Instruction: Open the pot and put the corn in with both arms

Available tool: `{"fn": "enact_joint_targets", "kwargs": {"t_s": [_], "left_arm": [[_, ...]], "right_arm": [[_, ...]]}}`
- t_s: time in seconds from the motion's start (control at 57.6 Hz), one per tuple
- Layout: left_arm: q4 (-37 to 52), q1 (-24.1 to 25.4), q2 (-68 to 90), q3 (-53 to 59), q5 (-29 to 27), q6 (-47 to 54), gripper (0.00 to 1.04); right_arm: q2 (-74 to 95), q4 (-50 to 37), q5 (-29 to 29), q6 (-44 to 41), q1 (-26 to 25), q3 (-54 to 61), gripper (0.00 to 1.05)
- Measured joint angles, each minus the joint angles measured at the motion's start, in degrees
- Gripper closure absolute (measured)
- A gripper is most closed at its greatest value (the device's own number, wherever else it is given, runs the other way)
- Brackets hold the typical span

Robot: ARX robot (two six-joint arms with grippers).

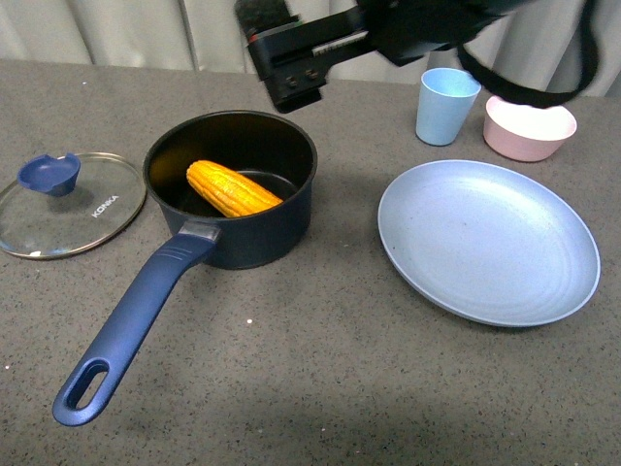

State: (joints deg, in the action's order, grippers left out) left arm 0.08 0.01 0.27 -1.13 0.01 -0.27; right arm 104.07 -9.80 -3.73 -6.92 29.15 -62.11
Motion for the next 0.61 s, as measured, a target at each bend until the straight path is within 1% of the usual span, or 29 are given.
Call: {"fn": "enact_joint_targets", "kwargs": {"t_s": [0.069, 0.139, 0.208, 0.278, 0.469, 0.556, 0.608], "left_arm": [[0.0, 0.0, 0.0, 0.0, 0.0, 0.0, 0.07], [0.0, 0.0, 0.0, 0.0, 0.0, 0.0, 0.07], [0.0, 0.0, 0.0, 0.0, 0.0, 0.0, 0.07], [0.0, 0.0, 0.0, 0.0, 0.0, 0.0, 0.07], [0.0, 0.0, 0.0, 0.0, 0.0, 0.0, 0.07], [0.0, 0.0, 0.0, 0.0, 0.0, 0.0, 0.07], [0.0, 0.0, 0.0, 0.0, 0.0, 0.0, 0.07]], "right_arm": [[-5.4, -3.8, 1.6, 0.3, -1.2, 7.0, 0.09], [-9.8, -5.7, 2.3, 0.9, -2.4, 12.7, 0.09], [-16.6, -9.0, 4.3, 1.3, -4.4, 20.9, 0.09], [-24.2, -10.1, 5.2, 2.7, -6.4, 28.0, 0.09], [-41.4, -5.1, 7.3, 5.3, -11.3, 40.0, 0.09], [-48.8, -4.1, 10.6, 4.9, -12.2, 44.3, 0.09], [-53.4, -2.6, 10.8, 4.3, -12.4, 46.7, 0.09]]}}
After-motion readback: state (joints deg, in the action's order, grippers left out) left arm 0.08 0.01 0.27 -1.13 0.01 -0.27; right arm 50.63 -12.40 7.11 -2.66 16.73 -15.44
